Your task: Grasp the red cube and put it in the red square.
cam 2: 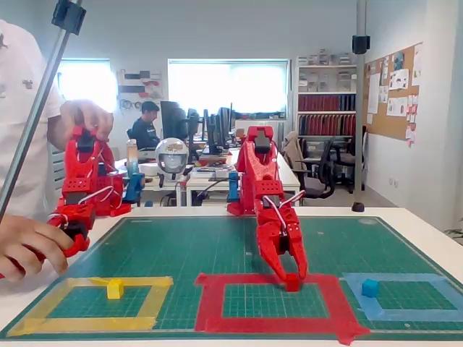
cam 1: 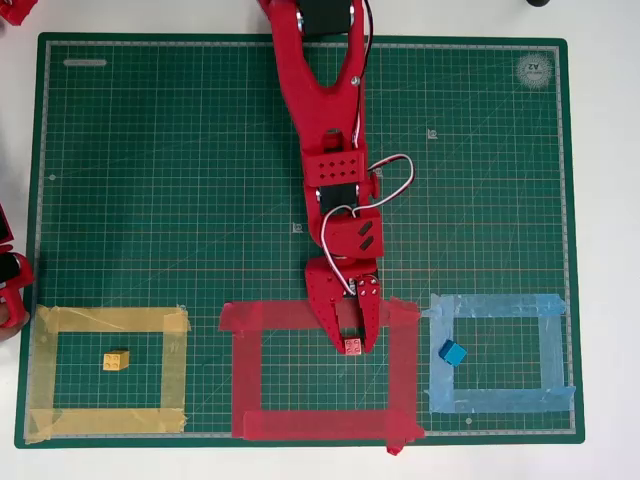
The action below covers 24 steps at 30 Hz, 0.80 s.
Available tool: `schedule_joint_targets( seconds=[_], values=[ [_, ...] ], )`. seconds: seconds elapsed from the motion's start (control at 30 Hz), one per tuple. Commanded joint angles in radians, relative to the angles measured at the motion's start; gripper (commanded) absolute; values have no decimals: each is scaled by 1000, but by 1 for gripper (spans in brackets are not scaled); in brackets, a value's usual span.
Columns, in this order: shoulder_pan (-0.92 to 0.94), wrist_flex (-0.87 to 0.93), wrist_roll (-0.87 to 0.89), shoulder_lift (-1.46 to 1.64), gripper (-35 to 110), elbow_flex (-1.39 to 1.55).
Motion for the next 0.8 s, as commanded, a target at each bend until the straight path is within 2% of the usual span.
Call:
schedule_joint_targets(
  seconds=[0.0, 0.17, 0.5, 0.77],
  values=[
    [-5, -44, -17, 32, 13, 11],
    [-18, -44, -12, 100, 13, 67],
    [-41, -44, -8, 430, 13, 336],
    [-34, -41, -14, 914, 12, 864]
  ],
)
